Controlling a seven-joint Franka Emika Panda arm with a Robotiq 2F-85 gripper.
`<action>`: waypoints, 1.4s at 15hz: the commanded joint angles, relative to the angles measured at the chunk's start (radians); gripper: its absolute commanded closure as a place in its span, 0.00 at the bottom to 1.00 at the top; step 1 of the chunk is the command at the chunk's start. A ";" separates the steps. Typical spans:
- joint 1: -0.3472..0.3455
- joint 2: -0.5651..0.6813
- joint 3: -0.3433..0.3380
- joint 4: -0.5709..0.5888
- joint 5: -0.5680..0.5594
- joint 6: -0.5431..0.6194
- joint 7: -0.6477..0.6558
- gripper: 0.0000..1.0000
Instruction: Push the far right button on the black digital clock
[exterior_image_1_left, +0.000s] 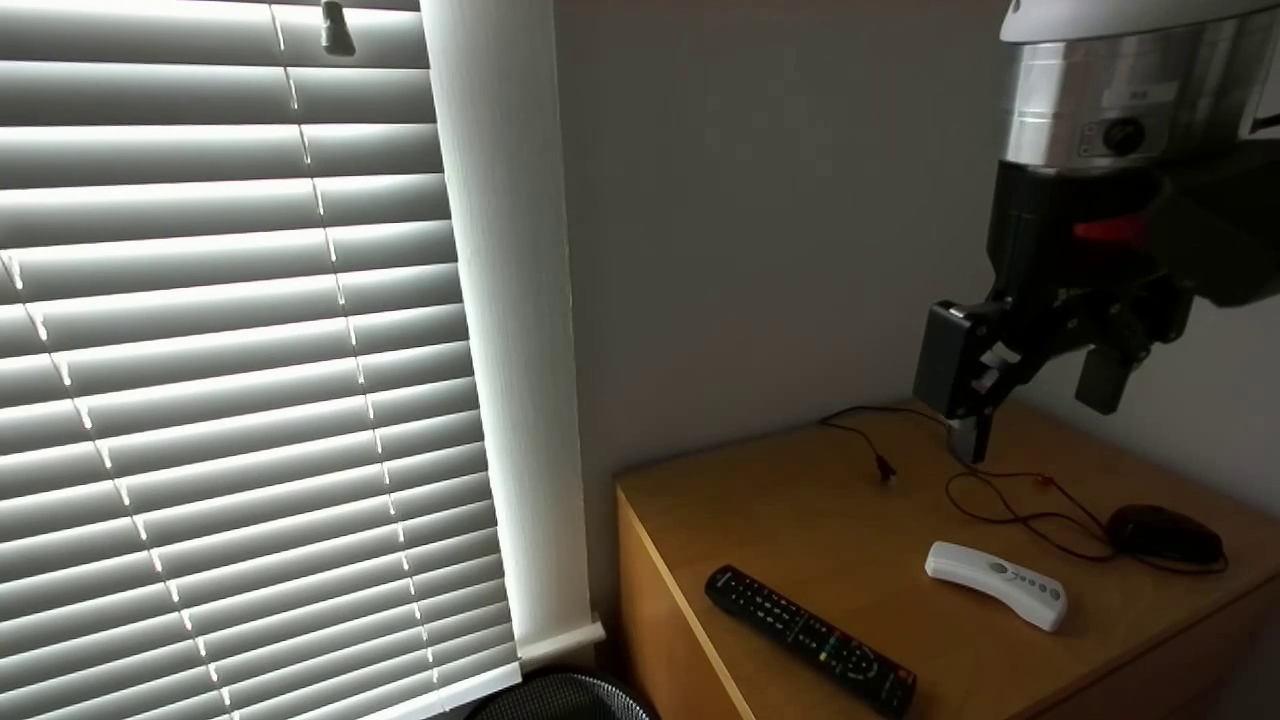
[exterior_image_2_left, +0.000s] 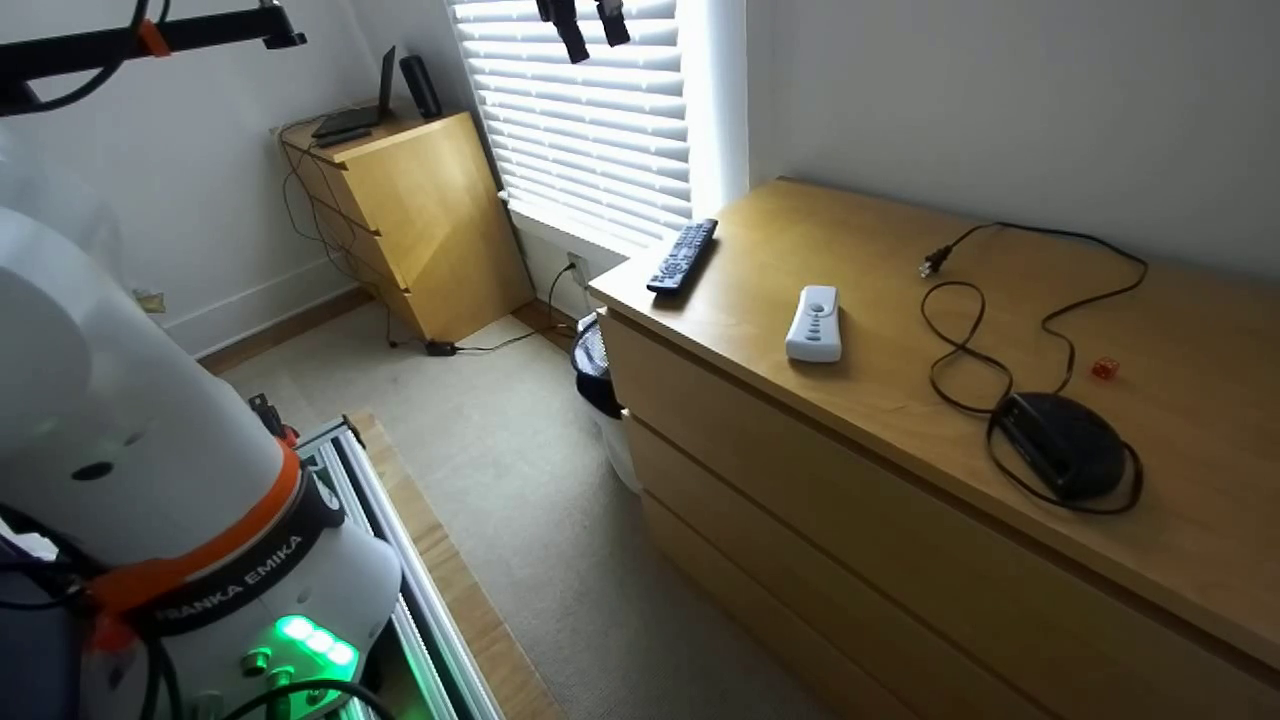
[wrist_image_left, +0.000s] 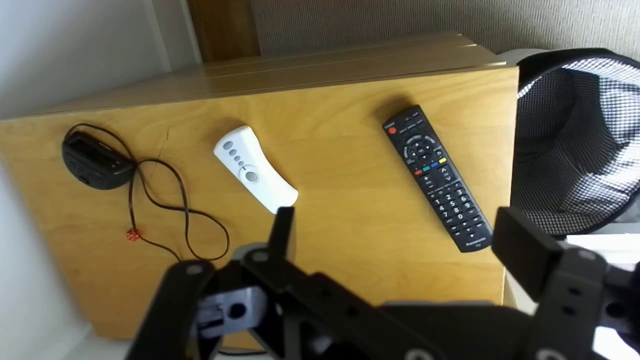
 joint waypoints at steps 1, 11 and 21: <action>0.008 0.040 -0.103 0.070 0.023 0.019 -0.098 0.00; -0.102 0.203 -0.375 0.194 0.117 0.058 -0.240 0.00; -0.266 0.442 -0.553 0.159 0.360 0.382 -0.387 0.00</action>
